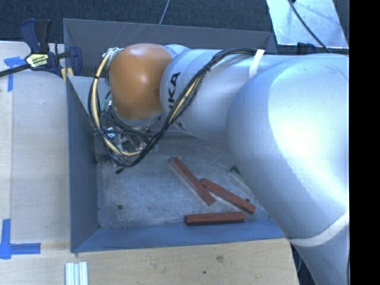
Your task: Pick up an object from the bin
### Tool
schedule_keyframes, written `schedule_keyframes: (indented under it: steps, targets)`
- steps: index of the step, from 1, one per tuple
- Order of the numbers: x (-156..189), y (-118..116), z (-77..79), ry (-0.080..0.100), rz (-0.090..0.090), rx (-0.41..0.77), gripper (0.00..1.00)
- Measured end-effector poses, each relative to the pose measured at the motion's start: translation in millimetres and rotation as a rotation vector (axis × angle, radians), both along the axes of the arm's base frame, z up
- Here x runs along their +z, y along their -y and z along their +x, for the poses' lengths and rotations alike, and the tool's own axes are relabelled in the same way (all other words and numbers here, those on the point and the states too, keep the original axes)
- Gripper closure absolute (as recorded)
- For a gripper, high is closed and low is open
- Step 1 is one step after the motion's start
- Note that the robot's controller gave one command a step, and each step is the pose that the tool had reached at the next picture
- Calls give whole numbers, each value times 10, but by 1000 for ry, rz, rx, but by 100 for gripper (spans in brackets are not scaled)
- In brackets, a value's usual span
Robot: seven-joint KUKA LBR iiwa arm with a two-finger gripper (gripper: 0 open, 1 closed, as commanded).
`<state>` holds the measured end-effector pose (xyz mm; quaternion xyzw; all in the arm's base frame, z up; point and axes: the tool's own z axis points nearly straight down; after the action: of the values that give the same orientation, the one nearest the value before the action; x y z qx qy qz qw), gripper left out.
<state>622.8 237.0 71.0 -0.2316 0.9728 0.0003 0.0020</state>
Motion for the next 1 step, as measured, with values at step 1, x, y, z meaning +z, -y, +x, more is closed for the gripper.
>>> schedule_keyframes:
  steps: [1]
  targets:
    - [18,1,-5,-1,0,0,100]
